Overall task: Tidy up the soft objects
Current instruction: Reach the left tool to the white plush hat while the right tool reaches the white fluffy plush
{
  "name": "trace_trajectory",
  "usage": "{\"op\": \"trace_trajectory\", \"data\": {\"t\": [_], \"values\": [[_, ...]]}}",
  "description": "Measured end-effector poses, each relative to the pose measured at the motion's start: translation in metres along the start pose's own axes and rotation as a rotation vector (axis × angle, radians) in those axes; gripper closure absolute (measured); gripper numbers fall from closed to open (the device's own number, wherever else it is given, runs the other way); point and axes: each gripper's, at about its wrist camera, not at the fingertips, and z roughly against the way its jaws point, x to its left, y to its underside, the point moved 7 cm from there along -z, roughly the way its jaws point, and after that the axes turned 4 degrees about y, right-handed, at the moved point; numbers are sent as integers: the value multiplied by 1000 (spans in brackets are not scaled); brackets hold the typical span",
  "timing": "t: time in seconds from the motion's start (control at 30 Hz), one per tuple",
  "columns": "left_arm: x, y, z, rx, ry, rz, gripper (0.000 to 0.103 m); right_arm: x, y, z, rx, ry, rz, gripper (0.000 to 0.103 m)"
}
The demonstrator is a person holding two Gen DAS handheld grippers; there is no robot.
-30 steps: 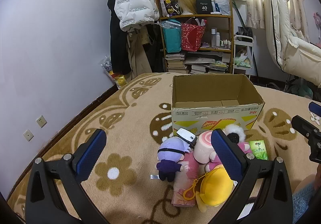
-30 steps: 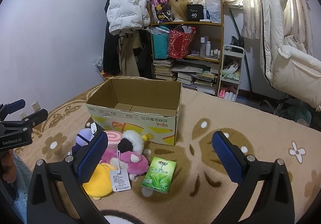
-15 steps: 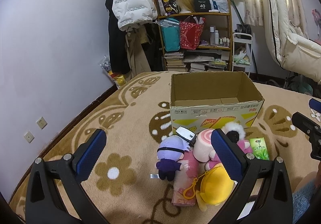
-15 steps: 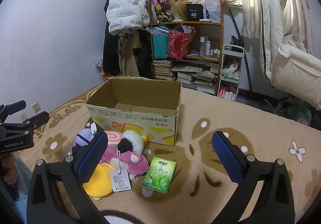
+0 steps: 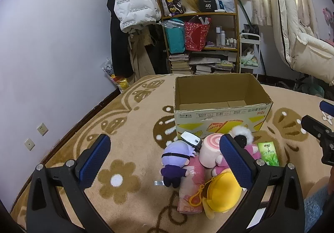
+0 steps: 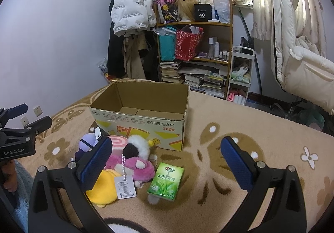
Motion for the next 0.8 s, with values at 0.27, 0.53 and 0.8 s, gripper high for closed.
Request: {"op": "trace_trajectory", "data": {"t": [0.27, 0.53, 0.8], "values": [[1, 3, -11, 58, -15, -3, 0, -3, 3, -1, 17, 2, -3, 0], [3, 5, -34, 131, -12, 13, 0, -5, 7, -9, 60, -1, -37, 0], [8, -3, -54, 169, -34, -11, 0, -5, 8, -31, 146, -53, -65, 0]]}}
